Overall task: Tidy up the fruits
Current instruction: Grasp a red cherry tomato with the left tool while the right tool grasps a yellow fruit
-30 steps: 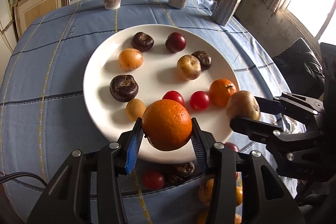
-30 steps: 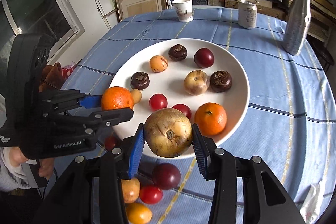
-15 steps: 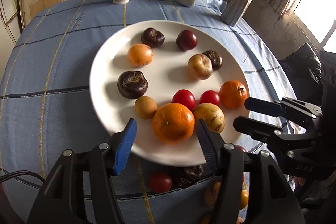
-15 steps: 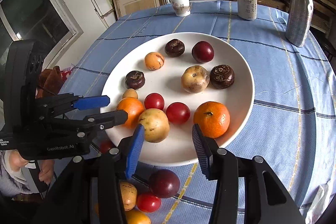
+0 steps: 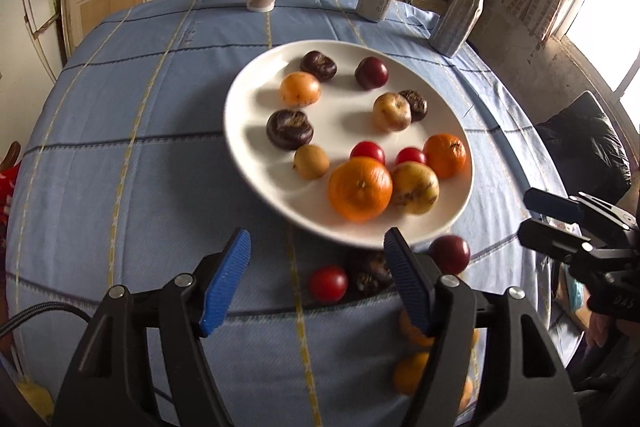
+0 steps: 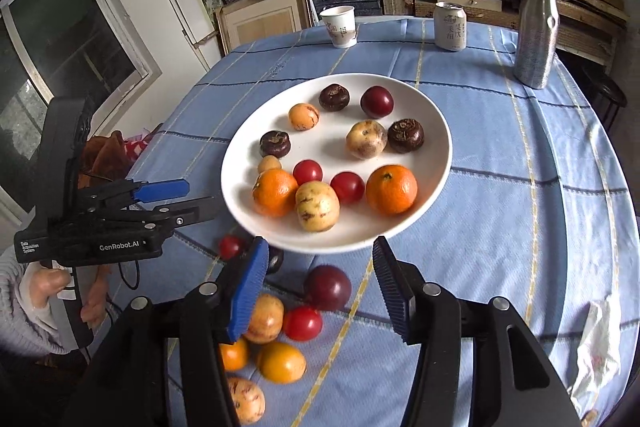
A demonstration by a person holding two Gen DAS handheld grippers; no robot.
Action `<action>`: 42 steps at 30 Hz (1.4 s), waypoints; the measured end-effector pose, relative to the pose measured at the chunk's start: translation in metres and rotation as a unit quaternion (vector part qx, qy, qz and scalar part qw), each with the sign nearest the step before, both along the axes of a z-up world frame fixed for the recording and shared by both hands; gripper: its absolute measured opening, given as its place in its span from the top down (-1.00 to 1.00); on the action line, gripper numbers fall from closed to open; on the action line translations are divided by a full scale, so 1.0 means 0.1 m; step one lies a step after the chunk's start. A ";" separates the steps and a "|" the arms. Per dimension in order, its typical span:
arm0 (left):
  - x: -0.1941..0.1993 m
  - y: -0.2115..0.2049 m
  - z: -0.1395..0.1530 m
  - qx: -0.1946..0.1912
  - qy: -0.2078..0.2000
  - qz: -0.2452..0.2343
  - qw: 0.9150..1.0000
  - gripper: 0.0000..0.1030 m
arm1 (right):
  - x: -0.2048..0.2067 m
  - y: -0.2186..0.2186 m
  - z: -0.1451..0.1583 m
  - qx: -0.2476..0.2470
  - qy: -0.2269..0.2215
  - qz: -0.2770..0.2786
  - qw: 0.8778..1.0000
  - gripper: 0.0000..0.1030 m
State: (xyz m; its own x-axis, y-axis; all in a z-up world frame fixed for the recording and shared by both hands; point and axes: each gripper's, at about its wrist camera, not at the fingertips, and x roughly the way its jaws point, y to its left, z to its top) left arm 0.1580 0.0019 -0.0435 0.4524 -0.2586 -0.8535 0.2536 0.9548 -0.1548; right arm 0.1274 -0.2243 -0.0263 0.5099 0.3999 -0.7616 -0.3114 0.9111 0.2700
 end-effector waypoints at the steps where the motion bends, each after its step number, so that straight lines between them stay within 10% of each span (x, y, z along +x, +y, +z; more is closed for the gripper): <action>1: -0.05 0.02 -0.02 0.002 0.002 0.001 1.000 -0.33 | -0.04 -0.01 -0.01 0.000 0.002 -0.002 1.000 -0.08; 13: -0.25 0.00 -0.32 0.075 0.005 -0.016 0.997 -0.55 | -0.49 -0.15 -0.13 -0.004 0.031 -0.032 0.999 -0.18; 42: 0.03 0.09 -0.53 0.062 0.006 -0.014 0.998 -0.55 | -0.59 -0.28 -0.26 -0.009 0.065 -0.073 0.995 -0.32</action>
